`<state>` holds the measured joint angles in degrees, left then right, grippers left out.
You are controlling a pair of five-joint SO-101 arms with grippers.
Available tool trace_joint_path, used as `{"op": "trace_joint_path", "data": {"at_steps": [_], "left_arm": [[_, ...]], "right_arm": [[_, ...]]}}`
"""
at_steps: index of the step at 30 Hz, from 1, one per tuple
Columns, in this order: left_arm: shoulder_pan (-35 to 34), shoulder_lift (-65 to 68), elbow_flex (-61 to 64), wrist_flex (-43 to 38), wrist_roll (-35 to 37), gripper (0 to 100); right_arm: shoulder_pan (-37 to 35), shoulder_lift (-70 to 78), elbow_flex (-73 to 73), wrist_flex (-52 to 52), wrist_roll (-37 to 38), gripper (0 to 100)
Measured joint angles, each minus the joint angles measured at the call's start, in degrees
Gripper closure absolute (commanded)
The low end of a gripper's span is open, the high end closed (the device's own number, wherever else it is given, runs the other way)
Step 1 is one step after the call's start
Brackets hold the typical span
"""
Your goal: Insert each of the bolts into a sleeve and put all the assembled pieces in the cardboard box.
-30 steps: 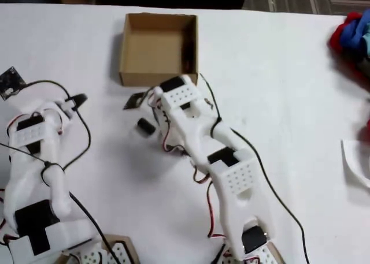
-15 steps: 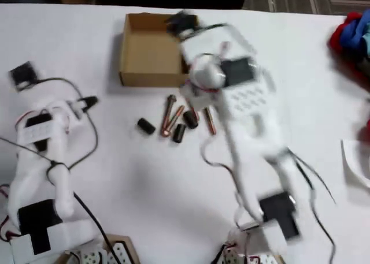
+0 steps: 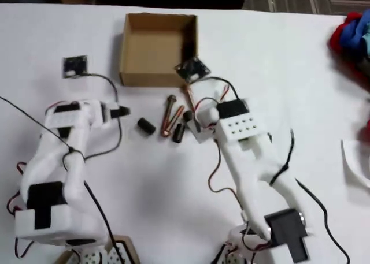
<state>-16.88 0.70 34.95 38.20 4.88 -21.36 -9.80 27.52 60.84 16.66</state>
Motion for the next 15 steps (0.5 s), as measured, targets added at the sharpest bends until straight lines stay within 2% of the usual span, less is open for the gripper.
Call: {"op": "trace_joint_path", "data": {"at_steps": [8,12,15], "left_arm": [[-0.26,6.42,-7.3,6.42,0.62,57],[-0.26,7.56,-11.6,12.4,0.53,57],[0.62,7.91,-16.09,18.73,-2.37,57]], "right_arm": [[2.29,8.88,0.26,-8.53,-5.89,97.8],[5.36,10.64,0.26,-9.76,-6.24,97.8],[8.97,10.64,0.26,-9.76,-6.77,97.8]]}}
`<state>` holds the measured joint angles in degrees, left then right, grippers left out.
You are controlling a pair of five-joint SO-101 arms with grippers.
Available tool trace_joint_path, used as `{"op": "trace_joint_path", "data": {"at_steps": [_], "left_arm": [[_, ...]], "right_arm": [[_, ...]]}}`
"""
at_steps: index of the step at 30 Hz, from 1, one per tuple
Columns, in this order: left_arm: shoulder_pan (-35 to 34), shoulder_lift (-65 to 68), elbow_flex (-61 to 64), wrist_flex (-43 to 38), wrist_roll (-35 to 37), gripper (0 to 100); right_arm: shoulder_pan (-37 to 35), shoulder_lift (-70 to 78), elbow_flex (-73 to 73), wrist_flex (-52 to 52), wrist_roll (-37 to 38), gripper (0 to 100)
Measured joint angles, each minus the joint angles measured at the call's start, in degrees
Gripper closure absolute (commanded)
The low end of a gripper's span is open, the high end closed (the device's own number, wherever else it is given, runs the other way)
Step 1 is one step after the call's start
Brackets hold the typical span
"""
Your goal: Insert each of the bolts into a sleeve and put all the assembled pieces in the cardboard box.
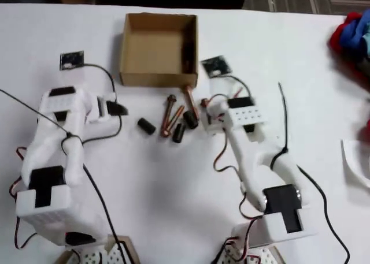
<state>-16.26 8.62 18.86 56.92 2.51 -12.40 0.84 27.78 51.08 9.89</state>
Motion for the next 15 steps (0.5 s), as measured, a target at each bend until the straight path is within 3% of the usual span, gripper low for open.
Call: {"op": "trace_joint_path", "data": {"at_steps": [8,15], "left_arm": [[14.68,0.0,-7.47,10.64,-7.03,57],[22.68,3.69,-15.74,10.73,-0.09,57]], "right_arm": [[8.97,-4.04,2.02,2.11,-1.85,97.8],[14.15,-4.57,11.25,-8.09,-4.92,97.8]]}}
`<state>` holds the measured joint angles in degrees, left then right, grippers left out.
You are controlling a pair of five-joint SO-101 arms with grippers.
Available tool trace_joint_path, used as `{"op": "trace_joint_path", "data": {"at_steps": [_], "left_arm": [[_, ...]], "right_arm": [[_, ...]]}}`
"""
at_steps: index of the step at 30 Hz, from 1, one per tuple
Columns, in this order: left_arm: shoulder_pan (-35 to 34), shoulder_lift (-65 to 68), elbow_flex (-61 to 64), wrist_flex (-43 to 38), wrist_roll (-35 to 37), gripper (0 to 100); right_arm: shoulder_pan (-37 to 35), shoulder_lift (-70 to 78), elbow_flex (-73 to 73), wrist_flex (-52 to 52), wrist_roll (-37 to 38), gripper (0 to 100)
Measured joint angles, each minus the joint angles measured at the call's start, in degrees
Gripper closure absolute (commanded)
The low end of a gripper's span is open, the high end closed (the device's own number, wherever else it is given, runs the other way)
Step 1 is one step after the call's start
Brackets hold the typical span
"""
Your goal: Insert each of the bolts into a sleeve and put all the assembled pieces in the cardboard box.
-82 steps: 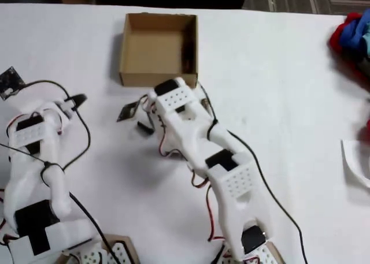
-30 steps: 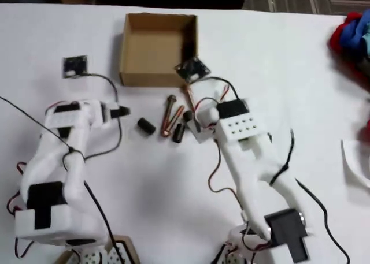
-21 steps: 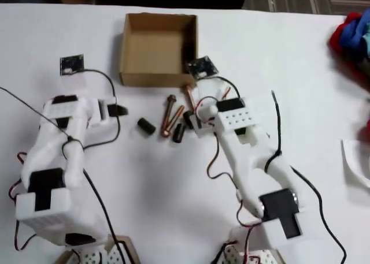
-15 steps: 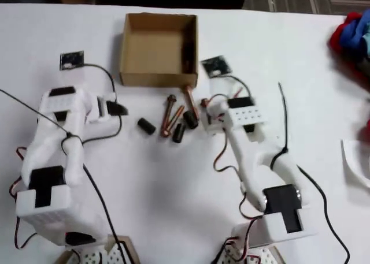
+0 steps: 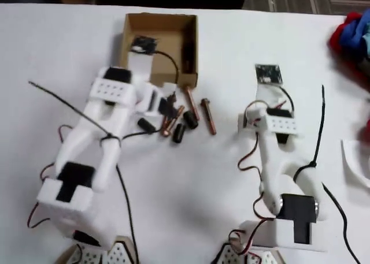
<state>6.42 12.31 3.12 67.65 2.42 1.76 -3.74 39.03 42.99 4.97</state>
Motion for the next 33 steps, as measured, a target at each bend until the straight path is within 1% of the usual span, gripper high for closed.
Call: {"op": "trace_joint_path", "data": {"at_steps": [4,9,15,17,19,25,28,33], "left_arm": [[2.64,8.26,-6.15,0.35,0.62,57],[2.9,18.11,-16.44,3.52,0.79,58],[2.73,25.67,-31.74,5.27,0.79,71],[2.11,27.87,-36.13,6.59,0.88,74],[1.76,30.24,-39.38,8.79,0.97,75],[1.76,37.19,-45.1,13.89,0.88,75],[1.76,39.74,-46.68,14.42,-1.32,75],[1.76,42.29,-50.2,14.51,-2.29,75]], "right_arm": [[0.18,-1.23,1.14,-2.99,-1.14,97.8],[0.09,-2.2,1.58,-3.52,-1.41,97.8],[0.09,-2.2,1.58,-3.52,-1.41,97.8],[0.09,-2.2,1.58,-3.52,-1.41,97.8],[0.09,-2.2,1.58,-3.52,-1.41,97.8],[0.09,-2.2,1.58,-3.52,-1.41,97.8],[0.09,-2.2,1.58,-3.52,-1.41,97.8],[0.09,-2.2,1.58,-3.52,-1.41,97.8]]}}
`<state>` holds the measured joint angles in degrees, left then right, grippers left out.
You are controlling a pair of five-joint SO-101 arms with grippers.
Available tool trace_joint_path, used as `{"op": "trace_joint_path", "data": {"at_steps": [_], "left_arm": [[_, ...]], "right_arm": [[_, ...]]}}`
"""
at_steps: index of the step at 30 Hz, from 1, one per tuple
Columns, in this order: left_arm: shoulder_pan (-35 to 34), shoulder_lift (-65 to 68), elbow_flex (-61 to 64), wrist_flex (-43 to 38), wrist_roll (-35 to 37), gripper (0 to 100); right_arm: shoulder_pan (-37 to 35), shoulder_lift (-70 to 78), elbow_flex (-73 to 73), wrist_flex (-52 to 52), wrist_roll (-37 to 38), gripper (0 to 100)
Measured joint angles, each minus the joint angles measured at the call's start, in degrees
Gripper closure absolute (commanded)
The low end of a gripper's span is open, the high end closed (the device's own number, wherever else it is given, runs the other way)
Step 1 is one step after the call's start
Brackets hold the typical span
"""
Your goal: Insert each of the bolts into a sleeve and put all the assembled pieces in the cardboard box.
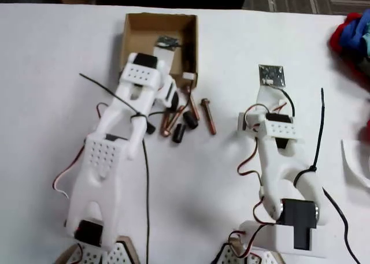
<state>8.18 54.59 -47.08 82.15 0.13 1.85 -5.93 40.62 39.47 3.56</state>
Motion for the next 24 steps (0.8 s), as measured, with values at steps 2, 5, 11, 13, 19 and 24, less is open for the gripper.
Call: {"op": "trace_joint_path", "data": {"at_steps": [2,5,11,13,19,24], "left_arm": [[0.0,1.14,-2.02,0.0,-0.44,75],[0.09,2.9,-5.45,0.09,-1.76,80],[0.44,5.63,-9.14,1.93,-2.02,96],[0.44,6.24,-9.67,2.73,-2.02,93],[0.44,6.51,-10.2,5.01,-2.11,93],[0.35,6.51,-10.37,7.03,-2.11,93]], "right_arm": [[0.0,0.0,0.0,0.0,0.0,97.8],[0.0,0.0,0.0,0.0,0.0,97.8],[0.0,0.0,0.0,0.0,0.0,97.8],[0.0,0.0,0.0,0.0,0.0,97.8],[0.0,0.0,0.0,0.0,0.0,97.8],[0.0,0.0,0.0,0.0,0.0,97.8]]}}
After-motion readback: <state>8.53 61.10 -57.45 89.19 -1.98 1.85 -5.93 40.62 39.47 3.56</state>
